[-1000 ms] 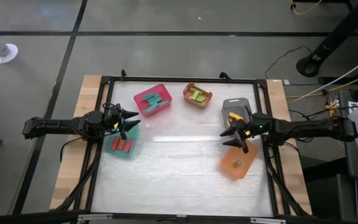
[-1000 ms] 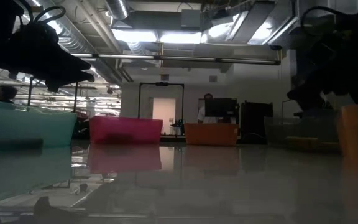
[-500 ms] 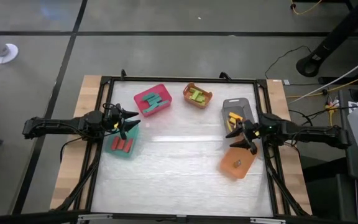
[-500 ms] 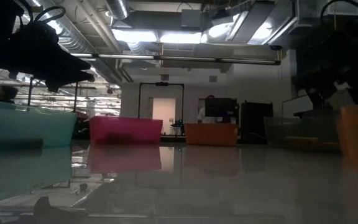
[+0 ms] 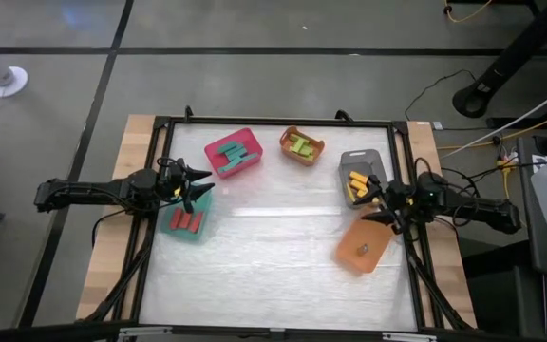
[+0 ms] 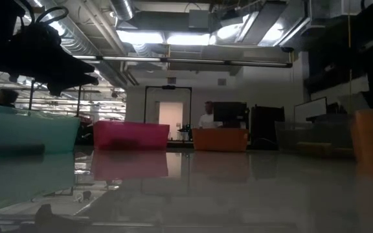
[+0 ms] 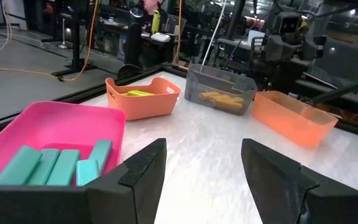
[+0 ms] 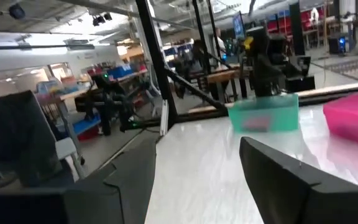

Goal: Sort blocks
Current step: Return to Home Position

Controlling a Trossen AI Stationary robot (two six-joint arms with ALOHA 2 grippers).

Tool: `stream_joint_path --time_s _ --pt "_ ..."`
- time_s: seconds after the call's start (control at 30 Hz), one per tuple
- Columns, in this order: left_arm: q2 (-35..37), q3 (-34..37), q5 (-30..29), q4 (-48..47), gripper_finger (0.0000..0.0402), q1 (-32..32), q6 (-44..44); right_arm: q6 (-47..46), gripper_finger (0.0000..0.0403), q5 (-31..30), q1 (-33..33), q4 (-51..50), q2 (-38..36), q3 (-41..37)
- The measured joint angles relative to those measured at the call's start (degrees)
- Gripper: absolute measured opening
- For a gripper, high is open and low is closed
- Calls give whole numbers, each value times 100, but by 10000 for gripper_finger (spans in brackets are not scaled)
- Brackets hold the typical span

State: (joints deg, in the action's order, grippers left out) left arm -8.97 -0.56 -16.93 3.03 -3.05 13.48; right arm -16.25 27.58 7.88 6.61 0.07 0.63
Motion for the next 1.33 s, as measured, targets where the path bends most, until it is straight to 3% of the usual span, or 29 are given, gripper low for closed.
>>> stream_joint_path --time_s 1.33 --pt "-13 0 0 -2 198 2 0 2 232 -13 0 -212 5 -2"
